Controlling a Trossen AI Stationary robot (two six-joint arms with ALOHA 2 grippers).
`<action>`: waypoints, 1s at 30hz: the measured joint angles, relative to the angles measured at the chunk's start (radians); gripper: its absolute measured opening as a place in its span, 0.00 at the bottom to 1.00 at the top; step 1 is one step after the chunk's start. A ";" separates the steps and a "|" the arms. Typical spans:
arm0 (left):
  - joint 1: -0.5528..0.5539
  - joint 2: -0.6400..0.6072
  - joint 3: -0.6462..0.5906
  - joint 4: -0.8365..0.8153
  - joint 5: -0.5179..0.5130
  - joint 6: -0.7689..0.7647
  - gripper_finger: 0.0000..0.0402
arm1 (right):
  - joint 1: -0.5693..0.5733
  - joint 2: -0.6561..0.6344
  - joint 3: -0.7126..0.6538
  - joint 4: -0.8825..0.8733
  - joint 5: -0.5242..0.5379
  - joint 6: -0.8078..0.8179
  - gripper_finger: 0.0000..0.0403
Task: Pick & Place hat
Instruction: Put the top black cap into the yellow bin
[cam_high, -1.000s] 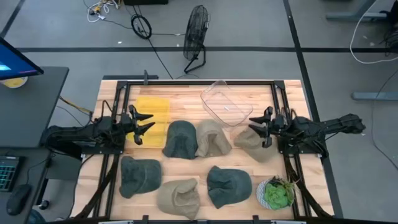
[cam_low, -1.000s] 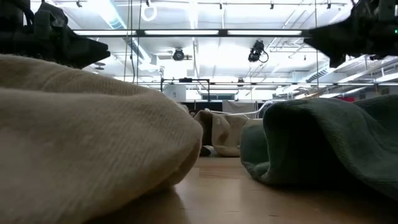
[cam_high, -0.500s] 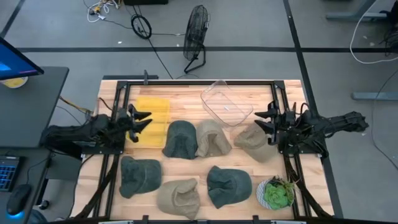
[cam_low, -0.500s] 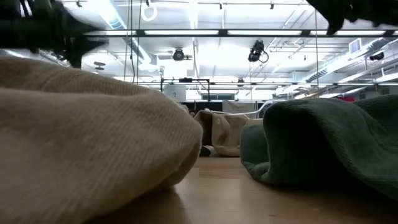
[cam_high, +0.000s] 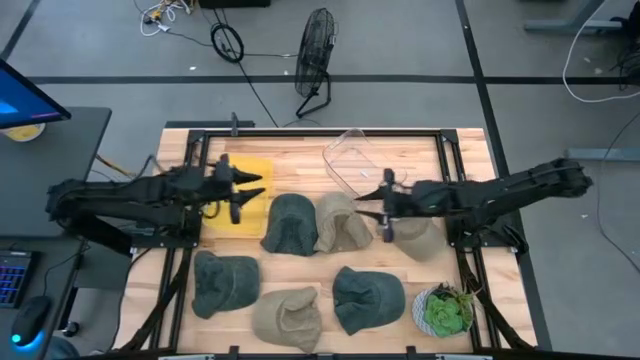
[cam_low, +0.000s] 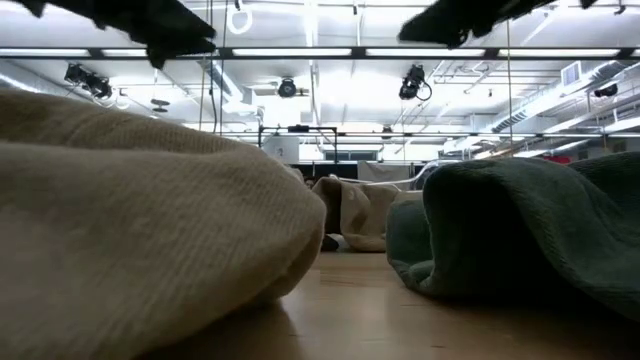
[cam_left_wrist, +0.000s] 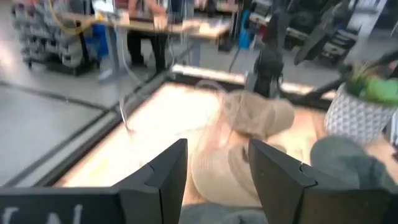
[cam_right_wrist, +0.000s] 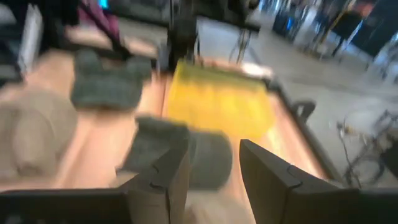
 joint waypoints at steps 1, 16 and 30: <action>0.000 0.043 0.009 -0.008 0.000 -0.001 0.43 | -0.001 0.035 0.018 -0.023 0.000 0.003 0.36; -0.002 0.593 0.014 0.060 0.011 -0.075 0.43 | -0.001 0.283 0.088 -0.046 0.000 0.003 0.36; -0.009 0.736 0.015 0.115 0.007 -0.077 0.43 | -0.001 0.288 0.088 -0.045 0.000 0.059 0.36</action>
